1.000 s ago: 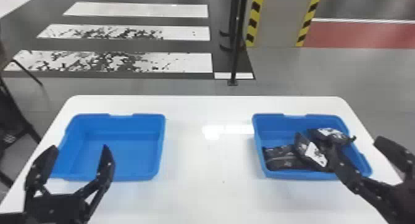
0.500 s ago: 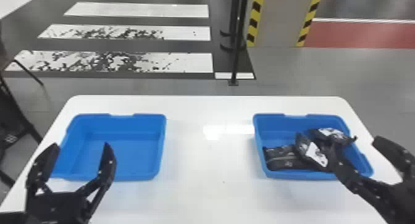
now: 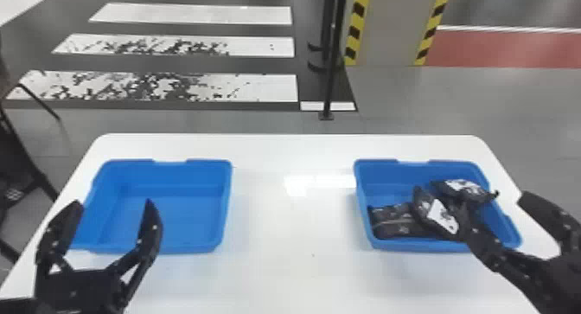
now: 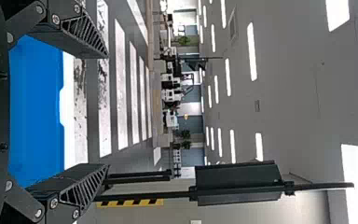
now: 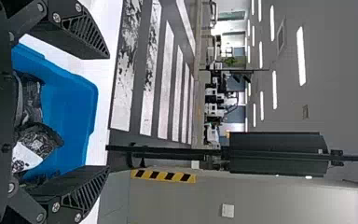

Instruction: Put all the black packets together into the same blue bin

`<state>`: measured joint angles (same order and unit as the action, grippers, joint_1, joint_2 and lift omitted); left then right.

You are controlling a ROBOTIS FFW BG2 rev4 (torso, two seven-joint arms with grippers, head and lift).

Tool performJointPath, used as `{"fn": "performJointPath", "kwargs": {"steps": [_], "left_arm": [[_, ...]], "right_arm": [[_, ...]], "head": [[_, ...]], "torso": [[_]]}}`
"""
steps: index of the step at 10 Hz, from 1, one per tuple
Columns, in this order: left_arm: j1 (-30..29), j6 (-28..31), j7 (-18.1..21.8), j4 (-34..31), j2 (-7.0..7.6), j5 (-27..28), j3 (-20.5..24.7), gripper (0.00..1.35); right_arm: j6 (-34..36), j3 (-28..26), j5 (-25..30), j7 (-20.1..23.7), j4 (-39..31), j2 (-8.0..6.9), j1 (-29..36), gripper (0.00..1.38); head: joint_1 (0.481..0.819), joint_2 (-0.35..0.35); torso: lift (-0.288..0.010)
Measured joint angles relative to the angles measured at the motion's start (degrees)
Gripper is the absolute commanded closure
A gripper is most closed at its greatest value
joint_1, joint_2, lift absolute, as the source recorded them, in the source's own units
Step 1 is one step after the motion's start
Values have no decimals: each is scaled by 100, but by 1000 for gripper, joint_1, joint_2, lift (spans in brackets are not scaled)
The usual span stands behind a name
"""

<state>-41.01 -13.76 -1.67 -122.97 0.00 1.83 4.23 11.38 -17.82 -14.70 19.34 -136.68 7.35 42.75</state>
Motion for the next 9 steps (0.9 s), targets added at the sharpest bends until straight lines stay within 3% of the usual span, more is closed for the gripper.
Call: {"fn": "performJointPath", "kwargs": {"steps": [9], "left_arm": [[13, 3, 0, 0, 0, 0, -33, 216]], "right_arm": [[-195, 0, -103, 33, 120, 12, -27, 185]], "head": [[695, -33]], "torso": [[-110]]}}
